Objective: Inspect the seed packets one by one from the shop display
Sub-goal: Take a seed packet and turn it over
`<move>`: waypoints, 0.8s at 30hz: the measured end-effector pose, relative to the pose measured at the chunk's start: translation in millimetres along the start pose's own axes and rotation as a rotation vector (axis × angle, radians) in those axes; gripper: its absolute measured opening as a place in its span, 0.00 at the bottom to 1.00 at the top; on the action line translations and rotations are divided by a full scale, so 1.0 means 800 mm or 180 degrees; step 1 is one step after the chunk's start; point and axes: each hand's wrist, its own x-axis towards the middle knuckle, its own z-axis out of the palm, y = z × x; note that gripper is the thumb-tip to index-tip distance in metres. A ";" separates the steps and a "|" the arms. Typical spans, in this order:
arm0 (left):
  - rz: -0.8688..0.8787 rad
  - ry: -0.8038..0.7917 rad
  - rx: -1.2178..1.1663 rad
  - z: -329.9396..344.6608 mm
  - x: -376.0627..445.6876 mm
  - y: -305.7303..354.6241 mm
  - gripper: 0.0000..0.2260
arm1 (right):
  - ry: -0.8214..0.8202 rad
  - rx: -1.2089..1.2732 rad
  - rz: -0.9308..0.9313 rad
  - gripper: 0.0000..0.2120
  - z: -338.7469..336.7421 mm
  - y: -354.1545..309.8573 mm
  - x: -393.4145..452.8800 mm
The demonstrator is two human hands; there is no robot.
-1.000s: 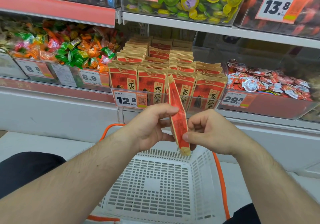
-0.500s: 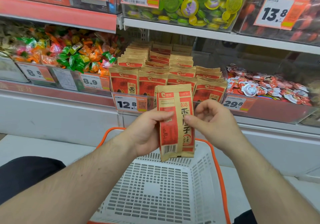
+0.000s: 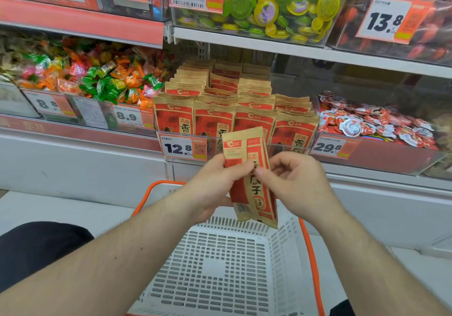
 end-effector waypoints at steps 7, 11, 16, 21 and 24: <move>-0.0029 -0.0122 -0.0095 -0.004 -0.006 0.001 0.26 | -0.0631 0.0232 -0.0133 0.05 -0.002 -0.012 -0.004; -0.0004 -0.0096 -0.0187 -0.004 -0.003 -0.002 0.24 | -0.0679 0.0162 -0.0168 0.08 0.001 -0.014 -0.006; 0.0180 0.0139 -0.0308 -0.003 0.004 -0.008 0.15 | -0.0740 0.0213 -0.0005 0.13 0.005 -0.017 -0.006; 0.0208 -0.0046 -0.0497 -0.003 0.006 -0.011 0.10 | -0.0808 0.0706 0.0122 0.15 0.004 -0.023 -0.007; 0.0178 -0.0075 -0.0500 -0.005 0.008 -0.012 0.11 | -0.0833 0.0721 0.0112 0.15 0.004 -0.024 -0.008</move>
